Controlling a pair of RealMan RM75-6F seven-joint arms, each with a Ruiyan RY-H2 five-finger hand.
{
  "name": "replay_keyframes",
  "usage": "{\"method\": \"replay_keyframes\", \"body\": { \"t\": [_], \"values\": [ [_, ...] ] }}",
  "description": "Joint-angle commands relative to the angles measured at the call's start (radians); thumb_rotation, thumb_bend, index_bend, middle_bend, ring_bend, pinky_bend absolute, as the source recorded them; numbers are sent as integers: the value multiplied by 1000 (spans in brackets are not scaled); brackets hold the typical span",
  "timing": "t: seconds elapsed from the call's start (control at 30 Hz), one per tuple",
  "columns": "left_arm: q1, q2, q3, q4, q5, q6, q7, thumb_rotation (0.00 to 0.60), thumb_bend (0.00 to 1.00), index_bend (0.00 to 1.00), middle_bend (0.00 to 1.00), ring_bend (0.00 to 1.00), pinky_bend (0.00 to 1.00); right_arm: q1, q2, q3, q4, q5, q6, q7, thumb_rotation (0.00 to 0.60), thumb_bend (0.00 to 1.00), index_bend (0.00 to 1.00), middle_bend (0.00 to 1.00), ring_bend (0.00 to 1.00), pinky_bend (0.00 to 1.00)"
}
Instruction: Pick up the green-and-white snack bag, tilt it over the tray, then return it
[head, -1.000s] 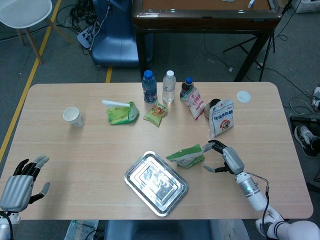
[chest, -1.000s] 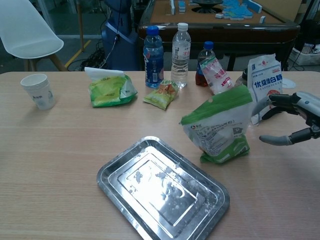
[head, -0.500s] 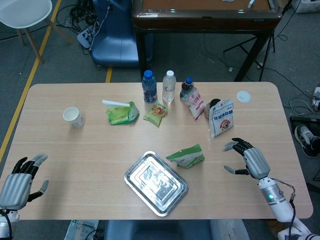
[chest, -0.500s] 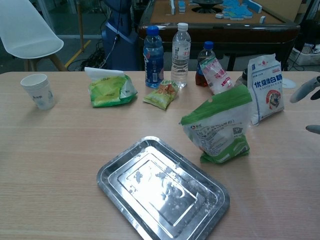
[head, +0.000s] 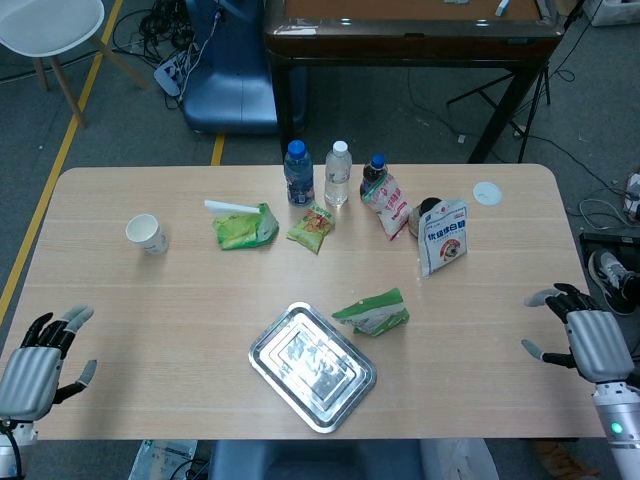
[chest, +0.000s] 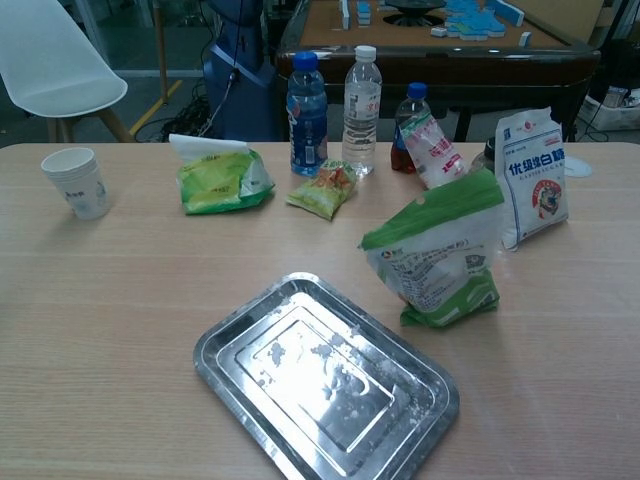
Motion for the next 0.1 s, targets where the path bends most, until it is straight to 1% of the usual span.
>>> {"method": "replay_keyframes", "body": {
  "t": [0.03, 0.1],
  "values": [
    [0, 1, 2, -1, 0, -2, 1, 600, 330, 149, 137, 210, 74, -8, 4, 5, -6, -6, 3, -2, 600, 61, 360, 323, 172, 243],
    [-1, 1, 2, -1, -2, -6, 2, 600, 330, 149, 137, 210, 74, -13, 6, 8, -12, -14, 7, -7, 600, 61, 360, 323, 172, 243]
  ]
}}
